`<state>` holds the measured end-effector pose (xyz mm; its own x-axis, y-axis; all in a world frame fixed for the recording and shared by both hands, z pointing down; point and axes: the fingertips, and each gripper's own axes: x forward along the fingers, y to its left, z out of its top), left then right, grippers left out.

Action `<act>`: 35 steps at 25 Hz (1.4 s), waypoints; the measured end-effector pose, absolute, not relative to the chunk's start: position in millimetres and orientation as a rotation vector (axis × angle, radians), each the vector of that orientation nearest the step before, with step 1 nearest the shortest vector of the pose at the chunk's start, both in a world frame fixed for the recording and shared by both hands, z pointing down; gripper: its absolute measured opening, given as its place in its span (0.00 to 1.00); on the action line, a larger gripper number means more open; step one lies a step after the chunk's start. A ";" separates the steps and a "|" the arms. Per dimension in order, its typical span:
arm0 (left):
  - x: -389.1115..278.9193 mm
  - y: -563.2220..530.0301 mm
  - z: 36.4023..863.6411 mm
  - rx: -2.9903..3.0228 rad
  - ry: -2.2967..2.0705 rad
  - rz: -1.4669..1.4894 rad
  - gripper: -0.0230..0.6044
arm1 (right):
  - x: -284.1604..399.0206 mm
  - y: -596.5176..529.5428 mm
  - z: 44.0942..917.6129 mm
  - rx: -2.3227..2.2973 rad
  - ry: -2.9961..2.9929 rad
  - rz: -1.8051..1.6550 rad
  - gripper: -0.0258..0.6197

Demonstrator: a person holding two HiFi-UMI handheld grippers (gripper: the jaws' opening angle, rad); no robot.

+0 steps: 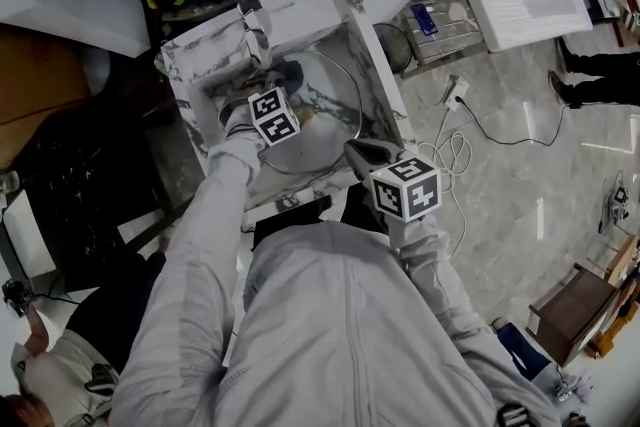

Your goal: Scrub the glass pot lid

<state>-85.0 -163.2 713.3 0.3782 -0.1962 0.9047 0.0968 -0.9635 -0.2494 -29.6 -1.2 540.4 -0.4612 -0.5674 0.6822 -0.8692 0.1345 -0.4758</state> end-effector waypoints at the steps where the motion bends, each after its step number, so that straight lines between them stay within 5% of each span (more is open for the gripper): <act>1: -88.1 -160.0 713.8 -2.385 0.069 -1.632 0.18 | -30.9 -1.9 540.1 1.388 -2.085 1.246 0.09; 35: -73.8 -2.4 699.4 -2.821 -0.273 -1.788 0.18 | -18.9 -13.3 524.6 1.134 -2.165 1.184 0.09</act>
